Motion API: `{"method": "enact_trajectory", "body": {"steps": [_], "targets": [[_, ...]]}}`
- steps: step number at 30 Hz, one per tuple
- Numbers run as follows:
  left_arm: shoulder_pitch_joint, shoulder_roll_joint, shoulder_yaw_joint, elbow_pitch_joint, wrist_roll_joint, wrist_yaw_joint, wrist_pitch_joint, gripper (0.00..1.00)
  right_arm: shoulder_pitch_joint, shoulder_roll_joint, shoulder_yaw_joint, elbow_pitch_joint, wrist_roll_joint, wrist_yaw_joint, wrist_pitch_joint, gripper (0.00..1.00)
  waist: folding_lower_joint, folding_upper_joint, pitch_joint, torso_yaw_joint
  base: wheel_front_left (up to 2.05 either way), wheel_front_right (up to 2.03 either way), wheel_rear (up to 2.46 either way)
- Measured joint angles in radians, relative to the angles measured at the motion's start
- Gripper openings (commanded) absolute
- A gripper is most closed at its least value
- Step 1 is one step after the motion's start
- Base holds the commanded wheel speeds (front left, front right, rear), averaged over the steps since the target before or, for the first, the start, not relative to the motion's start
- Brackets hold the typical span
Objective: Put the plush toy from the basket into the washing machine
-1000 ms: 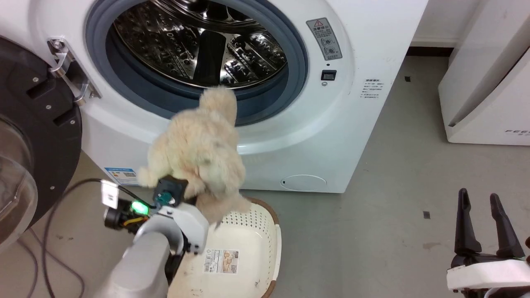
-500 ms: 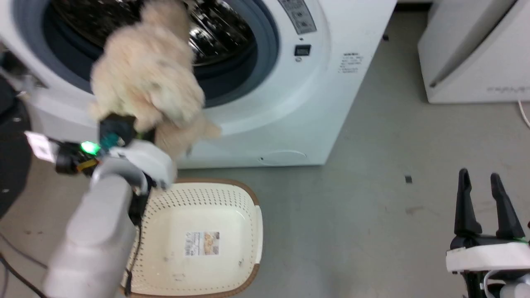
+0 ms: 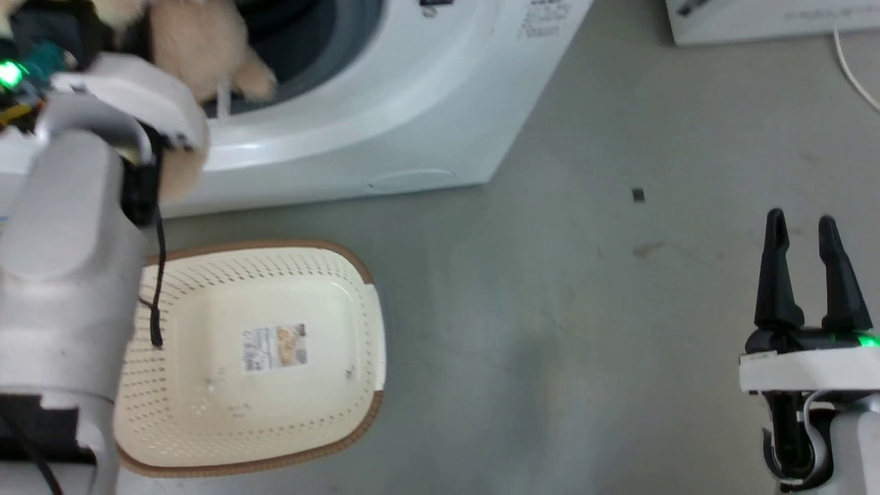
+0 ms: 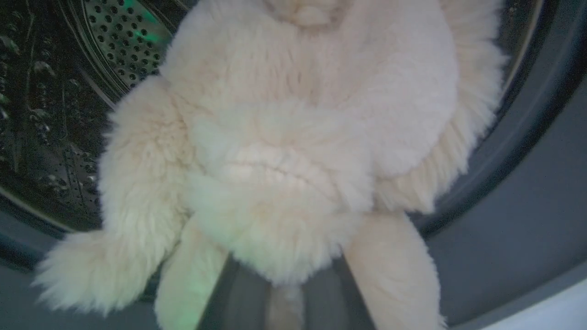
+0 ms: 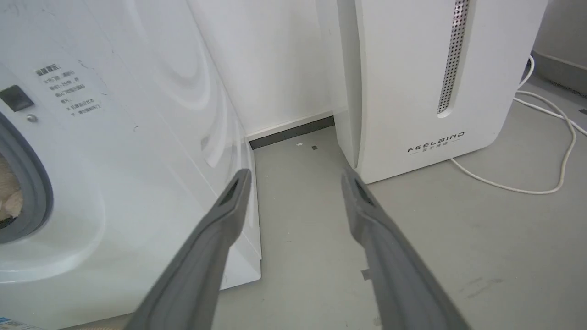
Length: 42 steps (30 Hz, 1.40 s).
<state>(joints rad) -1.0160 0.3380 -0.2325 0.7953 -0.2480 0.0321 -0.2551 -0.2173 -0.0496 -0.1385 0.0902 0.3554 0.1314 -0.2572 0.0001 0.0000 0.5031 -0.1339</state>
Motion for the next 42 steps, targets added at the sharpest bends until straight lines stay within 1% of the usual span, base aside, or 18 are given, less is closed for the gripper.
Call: {"method": "enact_trajectory", "body": {"steps": [3, 7, 14, 20, 21, 22, 26, 27, 33, 36, 42], "targets": [[-0.059, 0.02, 0.015, 0.004, 0.003, 0.0, 0.0, 0.0, -0.021, 0.0, 0.007, -0.003, 0.018, 0.0, 0.0, 1.0, 0.0, 0.0, 0.047, -0.026, 0.0, 0.0, 0.0], [-0.145, 0.063, 0.034, 0.016, 0.01, -0.001, 0.0, 0.0, -0.046, 0.0, 0.015, -0.005, 0.039, 0.0, 0.0, 1.0, 0.0, 0.0, 0.105, -0.061, 0.0, 0.0, 0.0], [-0.274, 0.104, 0.064, 0.037, 0.019, 0.001, 0.0, 0.0, -0.077, 0.0, 0.038, -0.011, 0.061, 0.0, 0.0, 1.0, 0.0001, 0.0, 0.189, -0.119, 0.0, 0.0, 0.0], [-0.358, 0.14, 0.083, 0.042, 0.037, 0.018, 0.0, 0.0, -0.092, 0.0, 0.05, -0.019, 0.077, 0.0, 0.0, 1.0, 0.0001, 0.0, 0.245, -0.159, 0.0, 0.0, 0.0], [-0.365, 0.142, 0.082, 0.048, 0.043, 0.02, 0.0, 0.39, -0.093, 0.0, 0.05, -0.02, 0.078, 0.0, 0.0, 1.0, 0.0, 0.0, 0.252, -0.163, 0.0, 0.0, 0.0], [-0.37, 0.143, 0.081, 0.053, 0.052, 0.026, 0.0, 1.0, -0.094, 0.0, 0.05, -0.02, 0.079, 0.0, 0.0, 1.0, 0.0001, 0.0, 0.258, -0.166, 0.0, 0.0, 0.0], [-0.379, 0.141, 0.081, 0.089, 0.052, 0.024, -0.001, 1.0, -0.094, 0.0, 0.051, -0.02, 0.079, 0.0, 0.0, 1.0, 0.0, 0.0, 0.264, -0.168, 0.0, 0.0, 0.0], [-0.38, 0.138, 0.089, 0.096, 0.045, 0.015, -0.001, 1.0, -0.094, 0.0, 0.051, -0.02, 0.079, 0.0, 0.0, 1.0, 0.0, 0.0, 0.262, -0.166, 0.0, 0.0, 0.0], [-0.362, 0.116, 0.096, 0.113, 0.035, 0.016, -0.001, 1.0, -0.094, 0.0, 0.053, -0.019, 0.075, 0.0, 0.0, 1.0, 0.0, 0.0, 0.233, -0.144, 0.0, 0.0, 0.0], [-0.321, 0.108, 0.096, 0.107, 0.037, 0.009, -0.001, 1.0, -0.094, 0.0, 0.052, -0.018, 0.064, 0.0, 0.0, 1.0, 0.0, 0.0, 0.21, -0.13, 0.0, 0.0, 0.0], [-0.189, 0.069, 0.117, 0.052, 0.039, 0.007, -0.001, 1.0, -0.091, 0.0, 0.059, -0.014, 0.047, 0.0, 0.0, 1.0, -0.0001, 0.0, 0.151, -0.101, 0.0, 0.0, 0.0]]}}
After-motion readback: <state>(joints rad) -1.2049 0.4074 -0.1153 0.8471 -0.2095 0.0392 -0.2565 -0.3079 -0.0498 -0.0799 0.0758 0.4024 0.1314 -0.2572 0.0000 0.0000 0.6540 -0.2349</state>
